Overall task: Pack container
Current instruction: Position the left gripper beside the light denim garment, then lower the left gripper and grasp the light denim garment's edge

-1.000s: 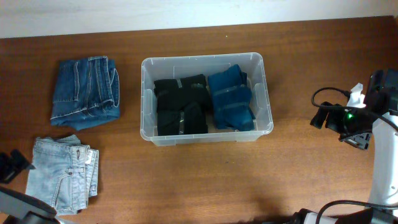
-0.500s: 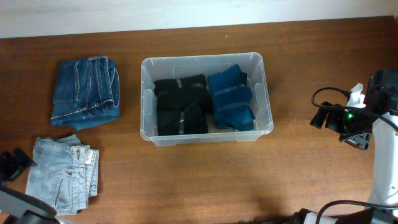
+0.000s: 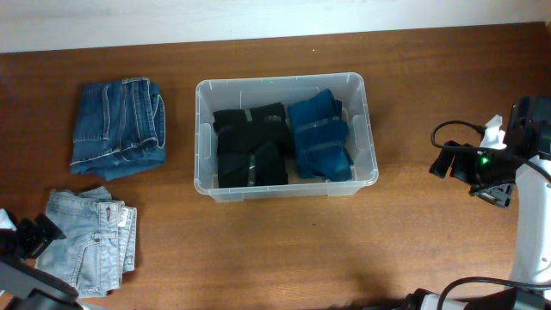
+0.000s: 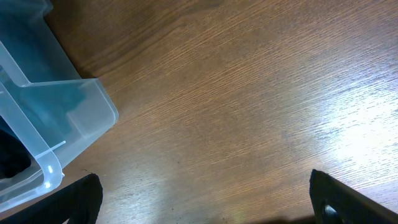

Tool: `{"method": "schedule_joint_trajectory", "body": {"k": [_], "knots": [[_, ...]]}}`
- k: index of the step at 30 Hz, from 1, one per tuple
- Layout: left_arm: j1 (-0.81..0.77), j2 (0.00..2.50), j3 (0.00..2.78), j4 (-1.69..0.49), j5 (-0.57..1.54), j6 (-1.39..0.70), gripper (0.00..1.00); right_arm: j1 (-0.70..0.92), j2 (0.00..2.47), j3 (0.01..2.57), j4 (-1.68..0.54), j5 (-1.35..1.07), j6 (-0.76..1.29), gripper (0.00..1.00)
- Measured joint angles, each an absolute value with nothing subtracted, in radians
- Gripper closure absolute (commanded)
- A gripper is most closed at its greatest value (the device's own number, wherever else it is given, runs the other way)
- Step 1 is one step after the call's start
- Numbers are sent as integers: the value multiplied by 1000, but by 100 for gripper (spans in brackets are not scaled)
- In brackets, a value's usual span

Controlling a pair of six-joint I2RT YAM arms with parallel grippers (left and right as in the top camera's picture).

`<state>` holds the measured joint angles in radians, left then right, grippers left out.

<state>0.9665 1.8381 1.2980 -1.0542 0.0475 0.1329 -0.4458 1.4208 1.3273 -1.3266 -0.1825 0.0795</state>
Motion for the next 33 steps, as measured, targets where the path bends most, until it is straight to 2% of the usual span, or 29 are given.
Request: {"method": "schedule_joint_trajectory", "body": {"k": [14, 24, 33], "knots": [[966, 1837, 1176, -924, 75, 70, 1, -446, 1421, 1327, -1327, -183, 80, 1], [951, 1829, 1155, -908, 109, 62, 0, -446, 1421, 1327, -1327, -183, 80, 2], [781, 1814, 1118, -900, 119, 21, 1, -446, 1421, 1327, -1327, -183, 79, 2]]}}
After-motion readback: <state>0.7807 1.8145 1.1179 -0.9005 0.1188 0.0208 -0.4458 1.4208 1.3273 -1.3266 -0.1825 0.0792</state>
